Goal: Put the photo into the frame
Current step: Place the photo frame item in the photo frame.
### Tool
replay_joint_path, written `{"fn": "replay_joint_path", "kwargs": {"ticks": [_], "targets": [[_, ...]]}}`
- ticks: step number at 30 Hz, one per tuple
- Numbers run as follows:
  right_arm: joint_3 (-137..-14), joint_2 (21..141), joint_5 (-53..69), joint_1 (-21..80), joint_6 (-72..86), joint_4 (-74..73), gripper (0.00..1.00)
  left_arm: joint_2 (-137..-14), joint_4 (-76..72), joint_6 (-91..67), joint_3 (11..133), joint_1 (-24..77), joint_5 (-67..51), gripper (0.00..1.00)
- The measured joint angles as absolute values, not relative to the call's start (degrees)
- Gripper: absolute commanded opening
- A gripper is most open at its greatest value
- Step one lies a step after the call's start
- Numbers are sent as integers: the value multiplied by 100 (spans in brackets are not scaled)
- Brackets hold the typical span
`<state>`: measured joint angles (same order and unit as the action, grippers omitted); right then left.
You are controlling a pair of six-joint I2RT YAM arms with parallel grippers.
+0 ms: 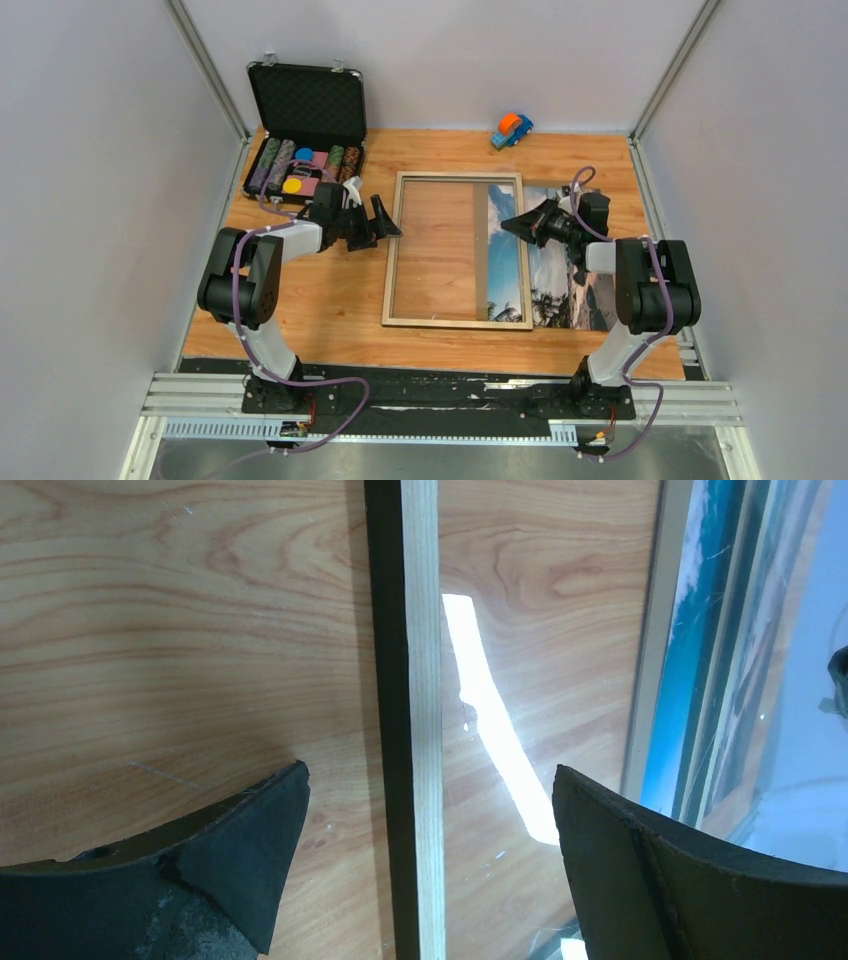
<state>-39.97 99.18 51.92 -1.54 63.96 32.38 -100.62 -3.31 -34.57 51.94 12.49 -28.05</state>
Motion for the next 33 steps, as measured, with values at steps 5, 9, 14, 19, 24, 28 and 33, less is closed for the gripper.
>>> {"fn": "replay_joint_path", "kwargs": {"ticks": [5, 9, 14, 19, 24, 28, 33], "targets": [[-4080, 9924, 5170, -154, 6187, 3028, 0, -10064, -325, -3459, 5199, 1249, -2808, 100], [-4145, 9961, 5153, -154, 6027, 2908, 0, -10073, -307, -3457, 5216, 1249, -2814, 100], [-4246, 10082, 5146, -154, 5848, 2764, 0, -10073, -303, -3457, 5221, 1249, -2818, 100], [-4283, 10160, 5131, -154, 5730, 2657, 0, -10073, -303, -3459, 5221, 1249, -2821, 100], [-4324, 10221, 5111, -152, 5645, 2596, 1, -10073, -301, -3457, 5221, 1249, -2821, 100], [-4364, 10226, 5100, -145, 5570, 2532, 4, -10073, -301, -3457, 5221, 1249, -2821, 100], [-4449, 10250, 5076, -113, 5485, 2434, 7, -10073, -301, -3457, 5221, 1249, -2823, 100]]}}
